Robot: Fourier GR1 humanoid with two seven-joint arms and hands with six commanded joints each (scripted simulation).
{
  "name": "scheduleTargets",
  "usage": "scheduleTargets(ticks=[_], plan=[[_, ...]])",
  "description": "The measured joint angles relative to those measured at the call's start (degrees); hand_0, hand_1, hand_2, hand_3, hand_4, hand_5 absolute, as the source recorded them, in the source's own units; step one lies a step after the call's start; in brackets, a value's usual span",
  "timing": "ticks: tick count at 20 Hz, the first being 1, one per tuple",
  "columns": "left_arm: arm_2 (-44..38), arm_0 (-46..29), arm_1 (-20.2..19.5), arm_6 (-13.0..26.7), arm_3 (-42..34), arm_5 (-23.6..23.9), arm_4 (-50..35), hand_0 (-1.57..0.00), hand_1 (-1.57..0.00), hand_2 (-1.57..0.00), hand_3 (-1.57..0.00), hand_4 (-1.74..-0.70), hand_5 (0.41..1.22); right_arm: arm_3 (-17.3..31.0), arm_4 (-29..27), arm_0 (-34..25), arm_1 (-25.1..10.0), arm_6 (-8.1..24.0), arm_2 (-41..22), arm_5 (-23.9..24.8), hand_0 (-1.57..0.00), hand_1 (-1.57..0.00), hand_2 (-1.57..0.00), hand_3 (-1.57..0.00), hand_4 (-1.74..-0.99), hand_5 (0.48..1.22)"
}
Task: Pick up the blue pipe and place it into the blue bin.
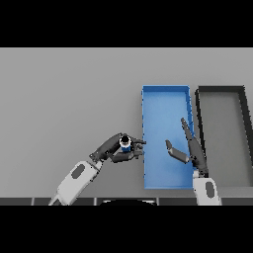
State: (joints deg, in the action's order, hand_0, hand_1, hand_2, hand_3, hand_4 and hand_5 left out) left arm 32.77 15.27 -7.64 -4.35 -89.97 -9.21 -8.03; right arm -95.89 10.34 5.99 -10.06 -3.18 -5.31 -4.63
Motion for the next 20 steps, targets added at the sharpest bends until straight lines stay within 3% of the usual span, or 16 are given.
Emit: scheduleTargets(ticks=[3,7,13,16,17,20], plan=[[0.5,0.0,-0.43,1.98,-1.6,-0.46,-0.18,-1.57,-1.57,-1.57,-1.44,-1.73,1.219,-0.03,-0.51,0.54,0.07,-1.62,0.05,-0.36,0.0,0.0,0.0,0.0,-1.273,0.688],[1.2,-0.46,-0.43,5.08,-2.32,0.08,0.47,-1.57,-1.57,-1.57,-1.44,-1.73,1.219,0.46,-1.51,-0.4,-0.64,-0.96,-0.04,-2.13,0.0,0.0,0.0,0.0,-1.259,0.688],[0.63,0.21,-0.41,4.68,-1.32,-0.26,0.63,-1.57,-1.57,-1.57,-1.44,-1.73,1.22,0.79,-2.45,-1.74,-1.03,-1.07,0.36,-2.84,0.0,0.0,0.0,0.0,-1.215,0.669],[0.5,0.11,-0.76,3.92,-1.98,-0.79,0.19,-1.57,-1.57,-1.57,-1.44,-1.73,1.221,-1.64,-13.14,-3.15,-2.17,-2.37,1.68,-10.79,0.0,0.0,0.0,0.0,-1.242,0.584],[0.77,-0.01,-0.54,3.87,-1.55,-0.91,0.44,-1.57,-1.57,-1.57,-1.44,-1.73,1.221,-4.25,-17.6,-3.01,-3.41,-1.13,2.13,-13.54,0.0,0.0,0.0,0.0,-1.254,0.554],[0.87,-0.2,-0.55,3.83,-1.55,-0.93,0.7,-1.57,-1.57,-1.57,-1.44,-1.73,1.221,-8.34,-27.01,-6.88,-6.3,6.65,1.47,-18.49,0.0,0.0,0.0,0.0,-1.313,0.517]])
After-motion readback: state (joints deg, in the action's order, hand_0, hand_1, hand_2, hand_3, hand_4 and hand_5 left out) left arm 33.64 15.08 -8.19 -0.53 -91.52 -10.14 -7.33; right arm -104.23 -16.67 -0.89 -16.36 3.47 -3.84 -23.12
